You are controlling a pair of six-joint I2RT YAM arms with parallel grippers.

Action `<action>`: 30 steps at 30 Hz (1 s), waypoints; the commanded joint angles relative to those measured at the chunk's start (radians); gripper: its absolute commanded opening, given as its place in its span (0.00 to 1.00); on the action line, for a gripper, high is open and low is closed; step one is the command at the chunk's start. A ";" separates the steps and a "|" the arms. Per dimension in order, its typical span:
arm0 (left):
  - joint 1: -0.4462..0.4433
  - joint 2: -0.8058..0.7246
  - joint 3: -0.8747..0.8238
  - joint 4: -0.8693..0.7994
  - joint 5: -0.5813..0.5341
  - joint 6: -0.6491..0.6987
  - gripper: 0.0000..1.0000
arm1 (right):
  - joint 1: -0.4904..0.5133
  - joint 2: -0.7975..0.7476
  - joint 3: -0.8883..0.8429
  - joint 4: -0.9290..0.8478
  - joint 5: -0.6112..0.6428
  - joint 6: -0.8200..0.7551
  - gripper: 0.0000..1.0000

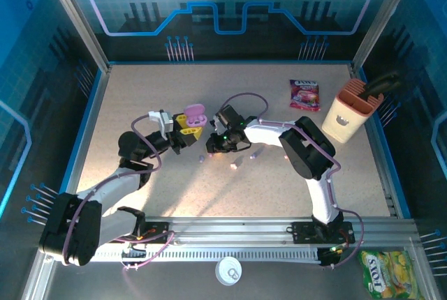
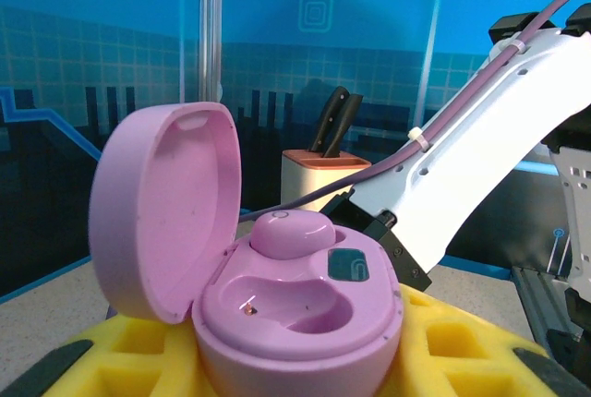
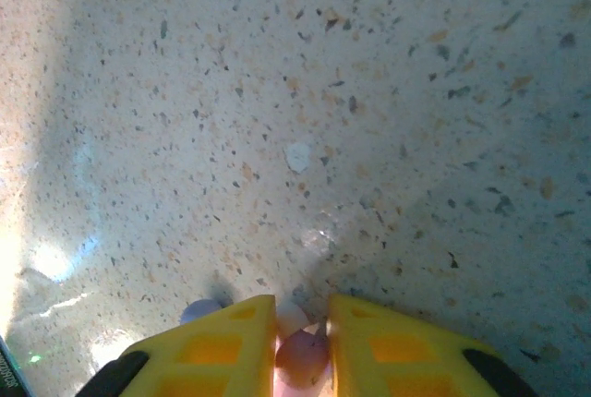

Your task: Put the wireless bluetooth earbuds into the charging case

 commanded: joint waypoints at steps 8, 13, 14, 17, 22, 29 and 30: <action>0.007 0.011 0.000 0.002 -0.002 0.029 0.33 | 0.026 -0.073 -0.024 -0.103 0.026 -0.013 0.16; 0.007 0.017 0.006 -0.005 0.002 0.030 0.33 | 0.006 -0.136 -0.088 -0.069 0.035 0.011 0.16; 0.006 0.018 0.008 -0.006 0.001 0.029 0.33 | 0.000 -0.153 -0.106 -0.061 0.036 0.017 0.16; 0.005 0.026 0.014 -0.006 0.006 0.026 0.33 | -0.021 -0.197 -0.155 -0.041 0.043 0.023 0.16; 0.004 0.034 0.016 0.001 0.009 0.019 0.33 | -0.043 -0.226 -0.188 -0.037 0.038 0.004 0.20; 0.004 0.028 0.009 0.016 0.003 0.015 0.33 | -0.001 -0.149 -0.069 -0.132 0.048 -0.056 0.34; 0.004 0.028 0.009 0.016 0.003 0.015 0.33 | 0.005 -0.135 -0.056 -0.137 0.045 -0.063 0.34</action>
